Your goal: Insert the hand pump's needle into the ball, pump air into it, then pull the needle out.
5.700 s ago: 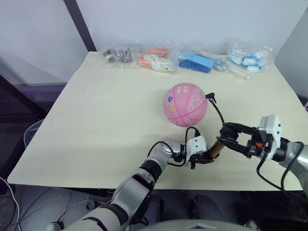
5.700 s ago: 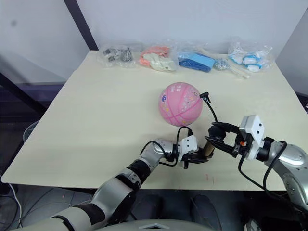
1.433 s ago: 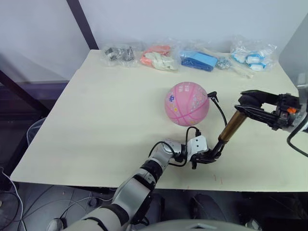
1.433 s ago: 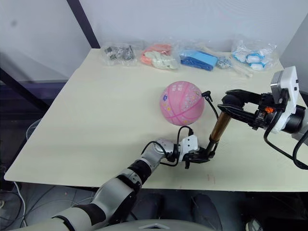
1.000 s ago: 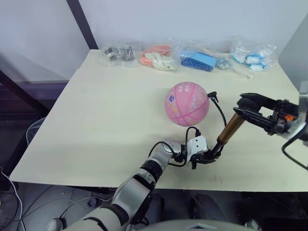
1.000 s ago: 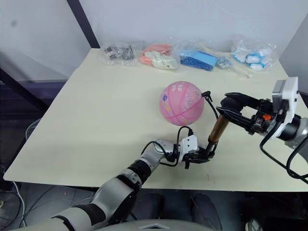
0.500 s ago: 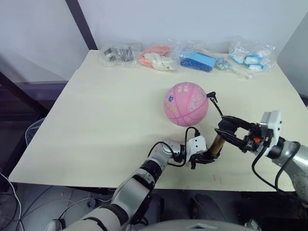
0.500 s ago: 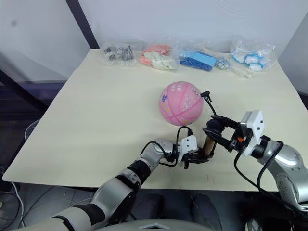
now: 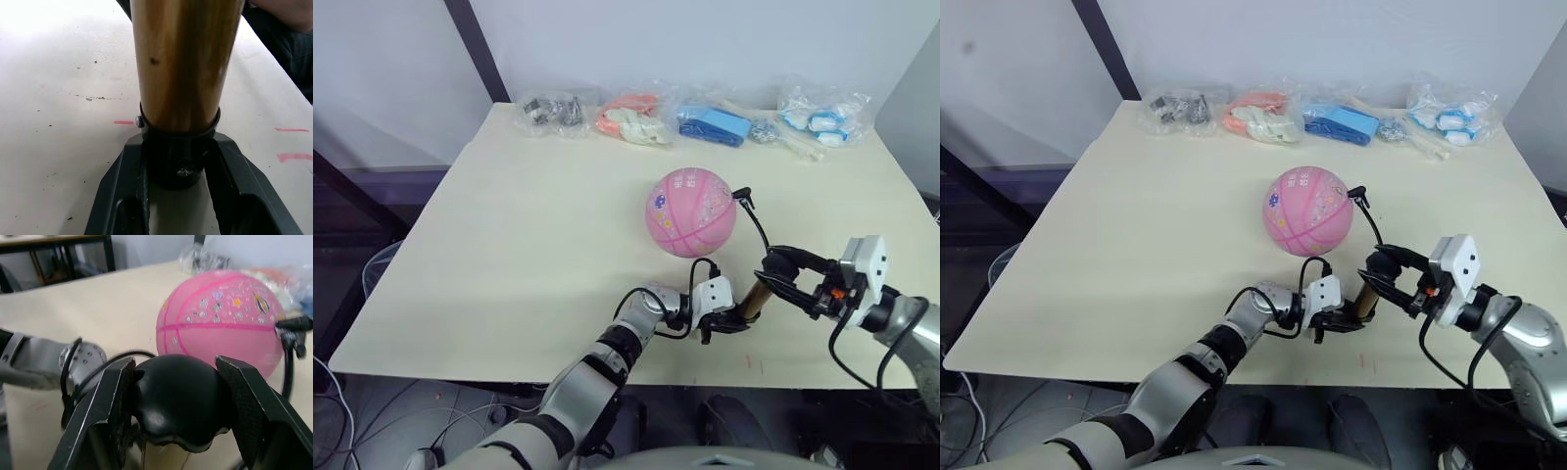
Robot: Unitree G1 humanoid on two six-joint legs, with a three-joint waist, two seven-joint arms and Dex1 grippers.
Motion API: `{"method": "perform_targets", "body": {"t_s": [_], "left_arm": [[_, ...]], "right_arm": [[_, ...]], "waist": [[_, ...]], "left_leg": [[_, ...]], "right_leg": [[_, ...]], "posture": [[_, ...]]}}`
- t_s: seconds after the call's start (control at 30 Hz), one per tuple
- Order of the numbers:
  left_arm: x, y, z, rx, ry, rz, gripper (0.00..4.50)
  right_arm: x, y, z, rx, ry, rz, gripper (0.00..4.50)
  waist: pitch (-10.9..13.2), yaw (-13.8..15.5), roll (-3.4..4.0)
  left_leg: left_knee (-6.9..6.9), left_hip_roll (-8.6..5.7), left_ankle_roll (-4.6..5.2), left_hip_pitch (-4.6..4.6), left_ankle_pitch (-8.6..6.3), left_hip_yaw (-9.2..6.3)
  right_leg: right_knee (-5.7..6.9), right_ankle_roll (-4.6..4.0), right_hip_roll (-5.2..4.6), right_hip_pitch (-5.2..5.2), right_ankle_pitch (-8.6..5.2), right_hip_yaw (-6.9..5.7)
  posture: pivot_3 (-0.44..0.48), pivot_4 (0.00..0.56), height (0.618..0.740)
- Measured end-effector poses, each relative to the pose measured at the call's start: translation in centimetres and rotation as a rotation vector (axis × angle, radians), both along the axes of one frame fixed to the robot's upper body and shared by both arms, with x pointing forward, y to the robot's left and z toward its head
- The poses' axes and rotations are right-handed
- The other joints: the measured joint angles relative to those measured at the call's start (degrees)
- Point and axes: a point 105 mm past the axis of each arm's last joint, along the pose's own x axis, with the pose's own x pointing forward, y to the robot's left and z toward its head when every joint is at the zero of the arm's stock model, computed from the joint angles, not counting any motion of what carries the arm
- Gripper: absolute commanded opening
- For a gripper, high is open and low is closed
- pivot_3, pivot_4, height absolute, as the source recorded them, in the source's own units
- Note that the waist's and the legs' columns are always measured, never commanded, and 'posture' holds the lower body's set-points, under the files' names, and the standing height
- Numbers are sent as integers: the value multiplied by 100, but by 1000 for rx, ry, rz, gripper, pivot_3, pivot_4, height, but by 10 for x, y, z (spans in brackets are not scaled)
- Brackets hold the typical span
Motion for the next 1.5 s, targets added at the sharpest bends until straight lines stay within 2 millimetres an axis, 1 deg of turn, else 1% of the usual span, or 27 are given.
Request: {"method": "perform_targets", "body": {"t_s": [0.07,0.13,0.23,0.33,0.4,0.5,0.87,1.2,1.4,1.5], "left_arm": [[0,-1,0,-3,-1,-2,1083],[0,-1,1,-7,-4,-3,1083],[-1,-2,1,-11,-8,-5,1083],[-1,-2,2,-14,-10,-5,1083],[-1,-2,2,-15,-12,-5,1083],[-1,-2,2,-15,-12,-7,1083],[-1,-3,3,-17,-15,-8,1083],[-1,-3,3,-17,-15,-9,1083],[0,-3,3,-17,-17,-10,1083],[-1,-3,3,-16,-15,-10,1083]], "right_arm": [[1,-1,3,9,22,-1,2118],[3,-2,11,21,27,-1,2118],[5,-4,30,17,1,16,2118],[5,-4,40,35,-9,30,2118],[6,-6,56,39,-33,44,2118],[5,-8,71,35,-45,59,2118],[3,-15,104,44,-79,72,2118],[1,-17,123,54,-104,73,2118],[0,-17,121,61,-104,71,2118],[-4,-15,112,55,-128,57,2118]], "waist": [[6,8,5],[20,21,20],[34,54,23],[48,61,25],[56,64,31],[60,69,26],[61,71,25],[61,72,25],[61,78,25],[58,80,18]], "left_leg": [[0,0,0,-3,0,0],[1,-2,0,-5,0,2],[0,-2,0,-7,0,1],[1,-2,0,-8,0,2],[2,-2,0,-10,0,5],[1,-2,0,-13,0,0],[2,-2,1,-22,0,4],[2,-2,1,-26,0,5],[2,-2,1,-38,1,6],[3,-3,1,-34,1,9]], "right_leg": [[0,0,0,-1,0,0],[0,1,-4,-4,0,2],[-1,0,-3,-6,0,0],[-1,1,-4,-6,0,0],[-1,1,-5,-8,1,2],[-1,0,-5,-9,1,-3],[0,0,-8,-19,1,0],[0,0,-11,-24,2,-1],[0,0,-12,-35,2,-1],[2,1,-14,-33,2,0]], "posture": [[0,150,740],[0,150,740],[0,150,740],[0,150,740],[0,150,740],[0,150,740],[0,150,740],[0,150,740],[0,150,740],[0,150,740]]}}
